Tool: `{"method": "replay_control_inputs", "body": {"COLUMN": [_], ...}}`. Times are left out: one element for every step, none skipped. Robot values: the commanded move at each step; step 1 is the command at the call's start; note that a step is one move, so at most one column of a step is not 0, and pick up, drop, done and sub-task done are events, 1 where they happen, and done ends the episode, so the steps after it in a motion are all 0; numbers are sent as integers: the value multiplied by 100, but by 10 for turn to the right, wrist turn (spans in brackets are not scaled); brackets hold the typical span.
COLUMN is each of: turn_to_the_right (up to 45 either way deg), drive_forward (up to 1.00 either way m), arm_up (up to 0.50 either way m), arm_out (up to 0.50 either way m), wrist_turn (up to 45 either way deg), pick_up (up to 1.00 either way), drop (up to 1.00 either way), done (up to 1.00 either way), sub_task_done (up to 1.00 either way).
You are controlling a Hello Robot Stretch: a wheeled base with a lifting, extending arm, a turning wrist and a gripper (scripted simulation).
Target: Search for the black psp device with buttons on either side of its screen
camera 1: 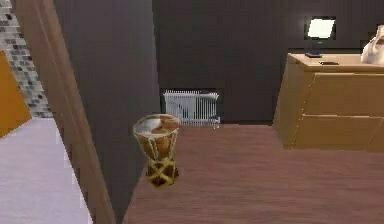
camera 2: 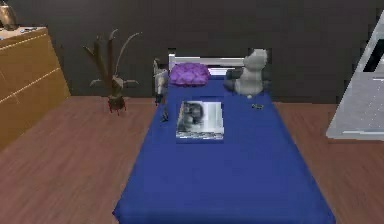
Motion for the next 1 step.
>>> {"method": "replay_control_inputs", "body": {"turn_to_the_right": [-360], "drive_forward": [0], "arm_up": [0], "arm_out": [0], "wrist_turn": [0], "pick_up": [0], "drop": [0], "done": [0], "sub_task_done": [0]}}
